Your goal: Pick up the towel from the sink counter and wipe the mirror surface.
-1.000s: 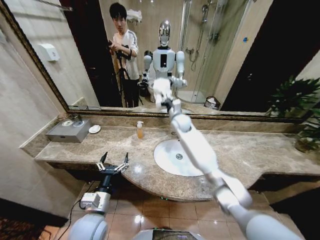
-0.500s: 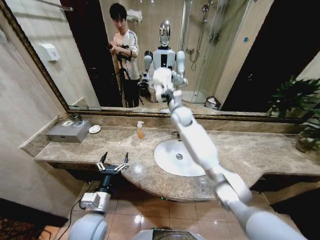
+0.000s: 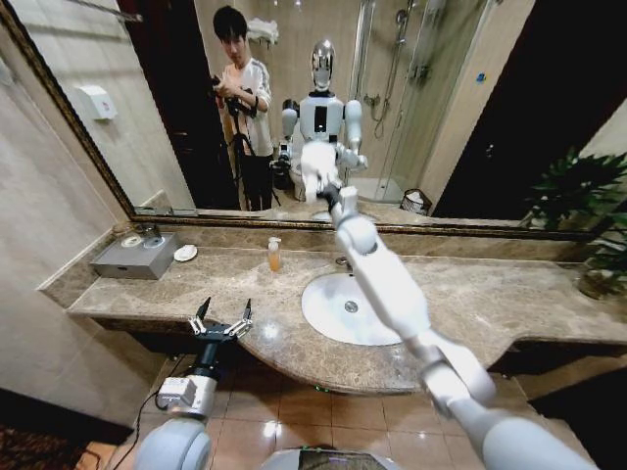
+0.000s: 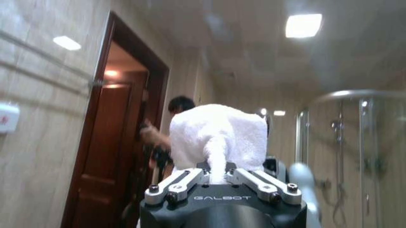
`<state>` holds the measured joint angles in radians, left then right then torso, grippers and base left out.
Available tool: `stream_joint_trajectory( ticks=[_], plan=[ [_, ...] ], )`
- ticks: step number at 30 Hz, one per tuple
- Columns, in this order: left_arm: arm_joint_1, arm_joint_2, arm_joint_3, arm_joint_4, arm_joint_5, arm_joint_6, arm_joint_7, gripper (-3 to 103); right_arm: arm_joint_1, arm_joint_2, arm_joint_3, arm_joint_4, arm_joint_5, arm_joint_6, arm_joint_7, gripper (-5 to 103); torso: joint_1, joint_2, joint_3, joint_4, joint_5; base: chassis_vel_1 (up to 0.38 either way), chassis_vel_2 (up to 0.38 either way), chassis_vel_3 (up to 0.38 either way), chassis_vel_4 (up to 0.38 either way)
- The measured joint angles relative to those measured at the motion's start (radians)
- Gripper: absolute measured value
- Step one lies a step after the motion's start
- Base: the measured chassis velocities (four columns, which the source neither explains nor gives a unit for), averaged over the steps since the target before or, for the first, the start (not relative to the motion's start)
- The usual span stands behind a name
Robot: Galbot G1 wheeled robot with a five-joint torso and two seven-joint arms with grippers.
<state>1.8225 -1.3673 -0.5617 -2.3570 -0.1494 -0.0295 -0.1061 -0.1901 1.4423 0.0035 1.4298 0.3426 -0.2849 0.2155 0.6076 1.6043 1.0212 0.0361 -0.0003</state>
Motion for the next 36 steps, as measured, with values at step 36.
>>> stream_joint_trajectory(
  ticks=[36],
  plan=[
    [0.000,0.000,0.000,0.000,0.000,0.000,0.000,100,-0.159,0.015,-0.002,-0.011,-0.086,0.053,0.004,9,0.000,0.000,0.000,-0.0001,0.0005,0.000,0.000,0.000,0.000]
  ],
)
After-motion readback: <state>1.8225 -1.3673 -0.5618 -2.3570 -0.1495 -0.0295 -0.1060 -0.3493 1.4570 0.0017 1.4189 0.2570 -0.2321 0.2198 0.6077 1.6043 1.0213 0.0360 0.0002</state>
